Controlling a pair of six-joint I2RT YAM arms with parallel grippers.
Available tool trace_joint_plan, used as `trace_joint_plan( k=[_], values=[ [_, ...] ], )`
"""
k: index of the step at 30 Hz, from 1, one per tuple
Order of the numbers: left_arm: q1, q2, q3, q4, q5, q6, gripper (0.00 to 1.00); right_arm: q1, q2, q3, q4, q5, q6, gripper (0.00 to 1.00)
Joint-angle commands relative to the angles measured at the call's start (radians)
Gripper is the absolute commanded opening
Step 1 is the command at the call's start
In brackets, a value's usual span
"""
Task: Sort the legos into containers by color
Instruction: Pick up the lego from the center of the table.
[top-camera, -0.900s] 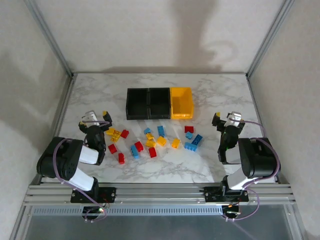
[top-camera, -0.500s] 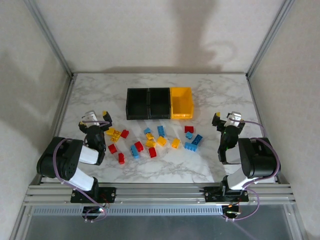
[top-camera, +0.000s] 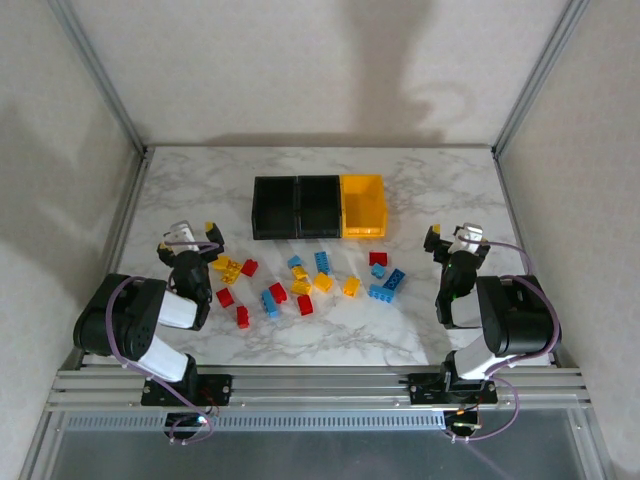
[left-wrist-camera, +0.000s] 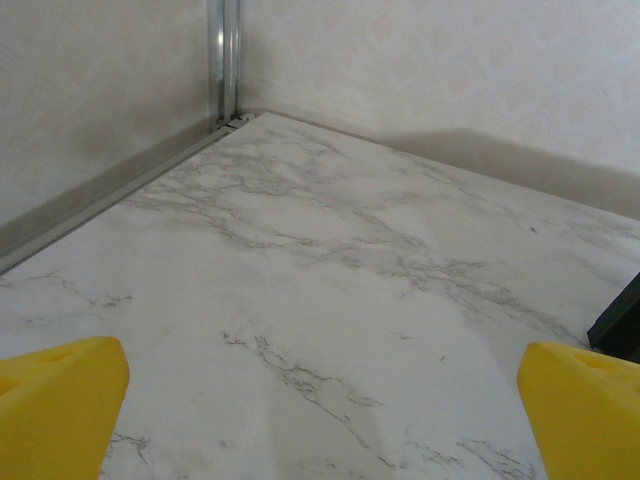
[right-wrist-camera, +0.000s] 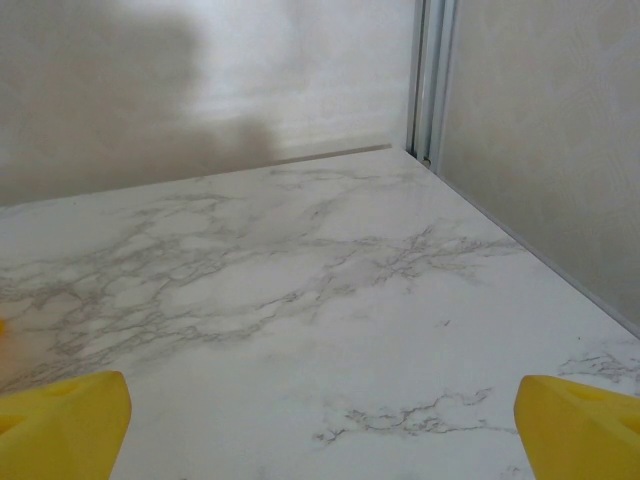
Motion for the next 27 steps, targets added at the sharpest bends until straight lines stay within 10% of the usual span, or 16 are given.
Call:
trace_joint_plan(
  k=[1,13,18,27],
  values=[
    [0.006,-0.001,0.003,0.038,0.016,0.008,0.99,0.003,0.003,0.002,0.03,0.021,0.005,0.99],
    [0.007,-0.244,0.162,-0.373,0.006,-0.029,1.0,0.026,-0.268,0.175,-0.387,-0.008,0.013,0.99],
    [0.028,-0.336,0.323,-0.732,-0.058,-0.413,1.0,-0.018,-0.449,0.373,-0.875,0.014,0.462,0.99],
    [0.075,-0.401,0.41,-1.002,0.349,-0.573,1.0,-0.048,-0.465,0.561,-1.206,-0.391,0.487,0.9]
  ],
)
